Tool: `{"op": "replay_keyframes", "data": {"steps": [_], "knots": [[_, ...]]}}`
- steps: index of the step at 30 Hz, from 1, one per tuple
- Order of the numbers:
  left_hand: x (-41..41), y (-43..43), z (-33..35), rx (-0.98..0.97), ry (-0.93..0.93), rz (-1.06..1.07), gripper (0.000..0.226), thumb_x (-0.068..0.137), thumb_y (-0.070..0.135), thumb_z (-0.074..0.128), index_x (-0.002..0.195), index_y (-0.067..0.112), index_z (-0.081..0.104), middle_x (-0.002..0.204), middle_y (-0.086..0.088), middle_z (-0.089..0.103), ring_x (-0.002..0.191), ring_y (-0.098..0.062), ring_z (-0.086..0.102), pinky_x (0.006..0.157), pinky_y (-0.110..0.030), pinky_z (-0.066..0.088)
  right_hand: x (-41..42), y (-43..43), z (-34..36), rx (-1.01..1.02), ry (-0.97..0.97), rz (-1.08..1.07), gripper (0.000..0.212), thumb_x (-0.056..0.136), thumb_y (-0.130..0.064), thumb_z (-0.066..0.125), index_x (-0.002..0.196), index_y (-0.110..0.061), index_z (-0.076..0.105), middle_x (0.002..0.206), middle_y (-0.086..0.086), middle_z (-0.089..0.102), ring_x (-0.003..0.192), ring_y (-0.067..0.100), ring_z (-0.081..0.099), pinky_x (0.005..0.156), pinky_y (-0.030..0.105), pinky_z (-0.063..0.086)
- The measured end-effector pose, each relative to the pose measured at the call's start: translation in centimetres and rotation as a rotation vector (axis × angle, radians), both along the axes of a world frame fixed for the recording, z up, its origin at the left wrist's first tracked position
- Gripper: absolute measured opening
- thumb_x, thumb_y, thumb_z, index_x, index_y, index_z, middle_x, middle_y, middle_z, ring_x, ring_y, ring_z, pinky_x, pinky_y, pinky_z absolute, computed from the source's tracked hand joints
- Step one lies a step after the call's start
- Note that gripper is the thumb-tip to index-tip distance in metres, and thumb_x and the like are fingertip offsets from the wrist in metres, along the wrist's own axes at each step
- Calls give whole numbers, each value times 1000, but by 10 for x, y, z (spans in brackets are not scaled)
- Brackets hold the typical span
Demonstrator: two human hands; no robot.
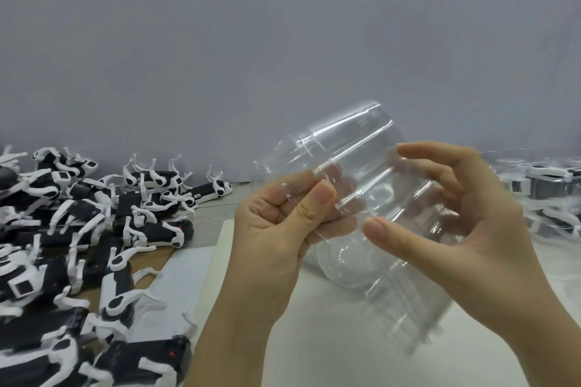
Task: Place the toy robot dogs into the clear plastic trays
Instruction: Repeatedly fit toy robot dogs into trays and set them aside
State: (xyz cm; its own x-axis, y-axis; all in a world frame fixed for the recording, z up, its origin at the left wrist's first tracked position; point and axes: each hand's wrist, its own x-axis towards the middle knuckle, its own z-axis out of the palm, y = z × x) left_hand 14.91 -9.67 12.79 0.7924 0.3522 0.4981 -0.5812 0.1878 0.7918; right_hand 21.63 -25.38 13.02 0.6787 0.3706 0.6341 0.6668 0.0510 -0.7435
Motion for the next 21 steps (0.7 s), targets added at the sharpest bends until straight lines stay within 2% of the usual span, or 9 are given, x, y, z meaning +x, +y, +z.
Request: {"op": "replay_keyframes", "data": {"steps": [4, 7, 11, 15, 17, 19, 21], "knots": [[-1, 4, 1, -3, 30, -23, 22, 71, 25, 75, 92, 21, 80, 93, -7, 77, 81, -22, 75, 64, -22, 57, 0, 0, -1, 16, 8, -9, 64, 51, -64, 78, 110, -53, 58, 116, -23, 64, 78, 10, 62, 56, 18, 49], [-3, 5, 3, 36, 50, 30, 22, 69, 9, 83, 88, 19, 80, 89, -9, 77, 76, -22, 75, 61, -23, 57, -1, 1, -3, 21, 24, -9, 62, 51, -64, 78, 109, -52, 60, 115, -23, 64, 79, 11, 63, 56, 20, 50], [-5, 1, 3, 52, 70, 148, 31, 70, -1, 70, 89, 22, 78, 87, -9, 77, 72, -22, 75, 60, -22, 57, -6, 6, -5, -15, -17, -39, 58, 55, -63, 76, 109, -52, 59, 112, -20, 64, 80, 16, 62, 54, 18, 48], [-9, -3, 6, 88, 28, 75, 35, 66, 12, 77, 100, 18, 76, 95, -10, 76, 86, -31, 74, 68, -28, 58, -12, 6, -4, -10, -38, -60, 56, 58, -64, 76, 109, -52, 59, 98, -17, 63, 68, 15, 59, 50, 21, 48], [-9, -4, 8, 89, 13, 115, 34, 68, 15, 85, 100, 19, 76, 93, -8, 77, 82, -27, 75, 65, -25, 58, -12, 5, -2, 2, 6, -28, 62, 53, -65, 78, 111, -51, 60, 100, -17, 64, 66, 16, 59, 51, 21, 50], [-9, -4, 8, 87, -15, 131, 28, 72, 18, 79, 100, 17, 76, 92, -7, 77, 79, -26, 75, 63, -25, 58, -9, 5, 0, 22, 66, 27, 68, 47, -62, 81, 111, -51, 60, 109, -17, 65, 72, 14, 63, 54, 20, 50], [-9, -4, 8, 102, -31, 129, 25, 75, 13, 81, 99, 18, 77, 92, -6, 77, 79, -26, 75, 63, -27, 58, -5, 4, 1, 57, 99, 51, 70, 44, -59, 83, 109, -51, 59, 106, -15, 66, 76, 12, 64, 57, 23, 52]]}}
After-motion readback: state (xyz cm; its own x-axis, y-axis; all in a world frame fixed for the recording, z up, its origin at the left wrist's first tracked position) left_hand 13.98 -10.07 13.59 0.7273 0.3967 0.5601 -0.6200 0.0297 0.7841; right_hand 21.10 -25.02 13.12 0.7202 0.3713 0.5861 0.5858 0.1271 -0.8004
